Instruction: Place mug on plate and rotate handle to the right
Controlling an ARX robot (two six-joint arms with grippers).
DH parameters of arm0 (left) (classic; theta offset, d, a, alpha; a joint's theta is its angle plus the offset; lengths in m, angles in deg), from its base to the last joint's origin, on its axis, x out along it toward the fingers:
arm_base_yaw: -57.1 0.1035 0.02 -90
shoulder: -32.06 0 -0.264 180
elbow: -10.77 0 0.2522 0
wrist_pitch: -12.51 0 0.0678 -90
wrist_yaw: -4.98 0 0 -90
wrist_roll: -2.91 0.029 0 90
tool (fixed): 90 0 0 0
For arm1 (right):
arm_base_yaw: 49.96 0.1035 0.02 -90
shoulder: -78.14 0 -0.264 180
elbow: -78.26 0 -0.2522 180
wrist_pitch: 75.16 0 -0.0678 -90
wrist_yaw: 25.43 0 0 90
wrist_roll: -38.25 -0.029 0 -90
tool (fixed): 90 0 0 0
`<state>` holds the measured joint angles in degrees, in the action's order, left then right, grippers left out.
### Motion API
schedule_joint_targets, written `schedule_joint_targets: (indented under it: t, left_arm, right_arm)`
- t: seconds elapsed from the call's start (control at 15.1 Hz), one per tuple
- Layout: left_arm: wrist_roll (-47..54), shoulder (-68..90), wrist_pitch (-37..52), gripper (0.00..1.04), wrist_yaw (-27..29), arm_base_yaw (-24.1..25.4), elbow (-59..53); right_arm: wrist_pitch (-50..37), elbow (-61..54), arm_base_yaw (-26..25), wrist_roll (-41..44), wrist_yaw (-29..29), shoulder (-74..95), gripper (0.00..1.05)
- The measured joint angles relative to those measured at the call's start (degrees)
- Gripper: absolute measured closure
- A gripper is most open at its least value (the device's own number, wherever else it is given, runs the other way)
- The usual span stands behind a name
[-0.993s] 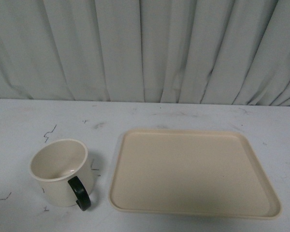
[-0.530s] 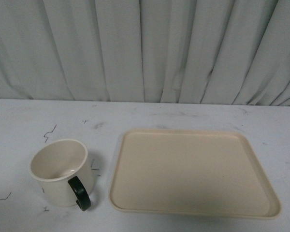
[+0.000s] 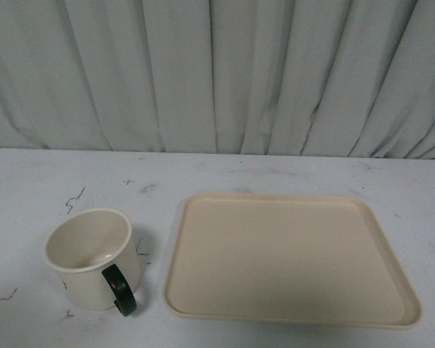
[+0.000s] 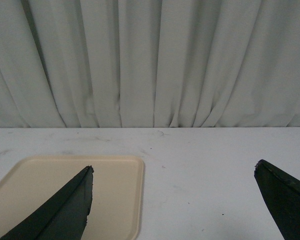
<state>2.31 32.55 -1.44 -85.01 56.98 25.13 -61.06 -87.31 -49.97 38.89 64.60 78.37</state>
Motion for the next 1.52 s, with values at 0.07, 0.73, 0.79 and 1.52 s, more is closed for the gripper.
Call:
schedule_joint_targets:
  t: [0.07, 0.73, 0.79, 1.52]
  left_arm:
    - [0.0, 0.0, 0.0, 0.07, 0.0, 0.0, 0.0]
    - [0.0, 0.0, 0.0, 0.07, 0.0, 0.0, 0.0]
    - [0.0, 0.0, 0.0, 0.07, 0.0, 0.0, 0.0]
    - [0.1, 10.6, 9.0, 0.07, -7.5, 5.9, 1.0]
  right_arm:
    - [0.0, 0.0, 0.0, 0.0, 0.0, 0.0, 0.06]
    - [0.0, 0.0, 0.0, 0.0, 0.0, 0.0, 0.06]
    - [0.0, 0.0, 0.0, 0.0, 0.0, 0.0, 0.06]
    - [0.0, 0.0, 0.0, 0.0, 0.0, 0.0, 0.06]
